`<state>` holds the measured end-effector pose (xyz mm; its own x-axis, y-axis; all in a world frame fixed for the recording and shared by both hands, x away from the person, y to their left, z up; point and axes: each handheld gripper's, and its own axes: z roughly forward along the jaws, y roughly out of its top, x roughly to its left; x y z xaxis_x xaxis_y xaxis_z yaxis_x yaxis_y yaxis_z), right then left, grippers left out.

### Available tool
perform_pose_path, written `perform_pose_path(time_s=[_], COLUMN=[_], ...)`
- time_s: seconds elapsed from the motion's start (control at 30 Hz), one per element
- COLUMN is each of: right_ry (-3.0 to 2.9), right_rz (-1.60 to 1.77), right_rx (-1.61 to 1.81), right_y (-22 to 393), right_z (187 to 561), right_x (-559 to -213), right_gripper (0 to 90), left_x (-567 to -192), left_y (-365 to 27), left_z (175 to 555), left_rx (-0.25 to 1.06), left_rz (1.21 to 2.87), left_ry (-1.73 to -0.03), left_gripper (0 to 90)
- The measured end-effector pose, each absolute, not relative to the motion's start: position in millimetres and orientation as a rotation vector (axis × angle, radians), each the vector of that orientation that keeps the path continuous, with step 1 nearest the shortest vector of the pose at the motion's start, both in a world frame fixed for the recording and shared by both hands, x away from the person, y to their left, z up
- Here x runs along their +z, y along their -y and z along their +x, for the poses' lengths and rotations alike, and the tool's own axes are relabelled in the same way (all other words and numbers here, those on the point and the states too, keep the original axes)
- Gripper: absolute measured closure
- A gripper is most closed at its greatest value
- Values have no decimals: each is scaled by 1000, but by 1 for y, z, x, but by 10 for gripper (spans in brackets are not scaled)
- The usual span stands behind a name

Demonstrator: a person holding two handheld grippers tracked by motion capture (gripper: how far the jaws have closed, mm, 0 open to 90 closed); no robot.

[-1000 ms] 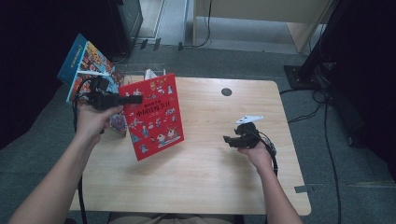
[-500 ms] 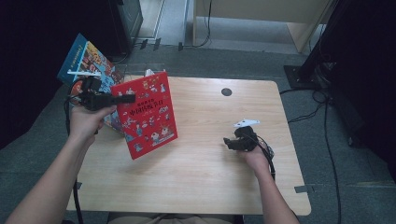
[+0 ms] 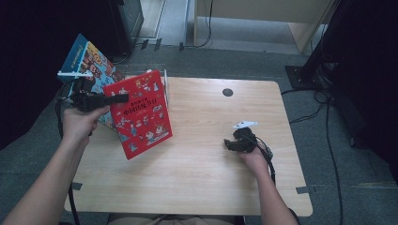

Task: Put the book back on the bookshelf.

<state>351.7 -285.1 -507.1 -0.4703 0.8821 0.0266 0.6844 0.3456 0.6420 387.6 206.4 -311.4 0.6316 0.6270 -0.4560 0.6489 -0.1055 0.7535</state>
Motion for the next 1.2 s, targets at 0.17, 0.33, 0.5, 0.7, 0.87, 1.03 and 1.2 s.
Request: perform_pose_path(time_s=[0.17,0.33,0.5,0.7,0.87,1.03,1.2], right_ry=[-2221,-2199,-2186,-2164,-2165,-2168,-2167], right_rz=[1379,1364,1350,1323,1321,1322,1323], right_rx=[923,946,971,1011,1013,1013,1014], right_y=[286,285,286,287,286,286,286], right_z=[346,346,345,342,341,341,341], right_x=[-513,-516,-518,-522,-523,-523,-523], right_gripper=[396,377,370,334,326,320,320], left_x=[-310,-309,-309,-309,-308,-306,-305], left_y=[-216,-226,-233,-240,-247,-254,-261], left_z=[386,384,384,382,378,374,372], left_rx=[-12,15,41,38,51,71,87], left_rz=[1769,1746,1737,1726,1718,1703,1698], left_ry=[-1057,-1086,-1104,-1107,-1125,-1139,-1172], left_gripper=[807,806,806,807,806,807,807])
